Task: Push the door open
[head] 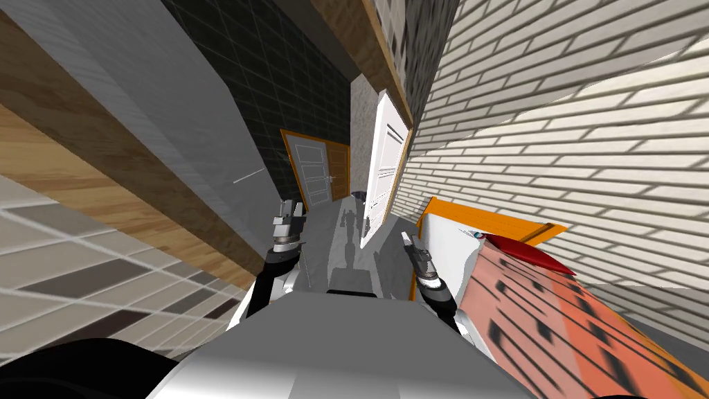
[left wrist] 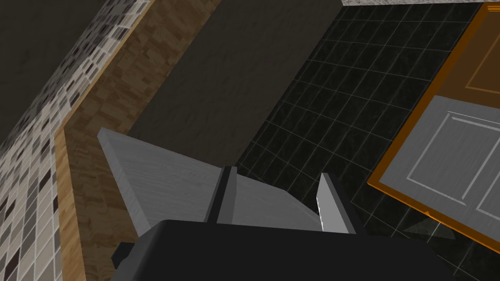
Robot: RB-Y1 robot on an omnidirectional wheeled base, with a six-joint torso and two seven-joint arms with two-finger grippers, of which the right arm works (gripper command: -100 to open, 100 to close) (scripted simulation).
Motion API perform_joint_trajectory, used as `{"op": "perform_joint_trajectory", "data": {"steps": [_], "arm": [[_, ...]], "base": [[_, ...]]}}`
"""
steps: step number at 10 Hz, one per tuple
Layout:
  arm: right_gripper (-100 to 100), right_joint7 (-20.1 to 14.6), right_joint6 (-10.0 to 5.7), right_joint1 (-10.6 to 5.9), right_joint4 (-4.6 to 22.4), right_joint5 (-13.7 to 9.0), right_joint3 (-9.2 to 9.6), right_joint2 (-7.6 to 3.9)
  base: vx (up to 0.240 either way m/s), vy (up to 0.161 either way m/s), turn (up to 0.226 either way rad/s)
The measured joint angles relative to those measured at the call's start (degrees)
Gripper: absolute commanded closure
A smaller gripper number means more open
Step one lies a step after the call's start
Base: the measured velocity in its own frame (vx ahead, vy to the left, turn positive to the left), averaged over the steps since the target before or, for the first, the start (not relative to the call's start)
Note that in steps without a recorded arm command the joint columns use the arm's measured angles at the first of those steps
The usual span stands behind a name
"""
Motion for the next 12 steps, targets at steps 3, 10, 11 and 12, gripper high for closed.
{"op": "perform_joint_trajectory", "data": {"steps": [3,10,11,12], "arm": [[-100,-3.24,-2.42,0.4,1.94,2.99,-1.45,-0.12],[-100,-11.25,-8.95,2.04,6.64,10.03,-5.31,-0.32],[-100,-12.41,-10.06,2.21,7.65,11.13,-5.92,-0.31],[-100,-13.48,-10.83,2.29,8.18,11.97,-6.41,-0.38]], "base": [[0.156,0.02,0.03],[0.174,0.002,0.034],[0.158,-0.01,0.025],[0.163,-0.002,0.032]]}}
